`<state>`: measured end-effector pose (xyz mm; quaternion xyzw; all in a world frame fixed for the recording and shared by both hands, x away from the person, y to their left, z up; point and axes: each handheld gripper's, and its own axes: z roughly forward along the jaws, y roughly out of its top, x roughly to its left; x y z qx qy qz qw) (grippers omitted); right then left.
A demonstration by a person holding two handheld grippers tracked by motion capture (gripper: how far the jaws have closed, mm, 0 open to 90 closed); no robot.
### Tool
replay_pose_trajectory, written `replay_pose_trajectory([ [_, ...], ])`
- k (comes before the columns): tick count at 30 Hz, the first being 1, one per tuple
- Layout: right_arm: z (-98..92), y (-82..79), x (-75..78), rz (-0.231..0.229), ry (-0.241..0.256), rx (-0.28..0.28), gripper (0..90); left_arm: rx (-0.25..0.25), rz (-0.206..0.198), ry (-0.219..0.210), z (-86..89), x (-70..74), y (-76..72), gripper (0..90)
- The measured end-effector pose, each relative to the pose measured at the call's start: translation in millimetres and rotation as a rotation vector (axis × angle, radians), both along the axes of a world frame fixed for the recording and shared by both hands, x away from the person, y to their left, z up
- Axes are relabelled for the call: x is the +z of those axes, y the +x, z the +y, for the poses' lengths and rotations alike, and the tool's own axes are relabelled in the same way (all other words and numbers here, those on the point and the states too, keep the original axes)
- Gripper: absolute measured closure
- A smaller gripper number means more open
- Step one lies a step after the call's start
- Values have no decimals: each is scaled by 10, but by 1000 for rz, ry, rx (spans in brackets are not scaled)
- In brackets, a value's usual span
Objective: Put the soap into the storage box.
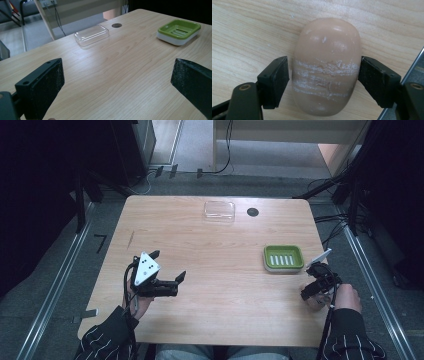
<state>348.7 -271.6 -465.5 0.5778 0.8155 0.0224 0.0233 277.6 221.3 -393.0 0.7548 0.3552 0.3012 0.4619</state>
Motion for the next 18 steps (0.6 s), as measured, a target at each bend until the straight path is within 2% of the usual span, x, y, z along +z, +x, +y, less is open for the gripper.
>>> replay_pose_trajectory([
  [5,-17,4,-22,7,9,-9,307,1,0,0,0,0,1,0],
  [18,-11,29,-50,20,3,0,326,0,2,0,2,-1,2,0],
])
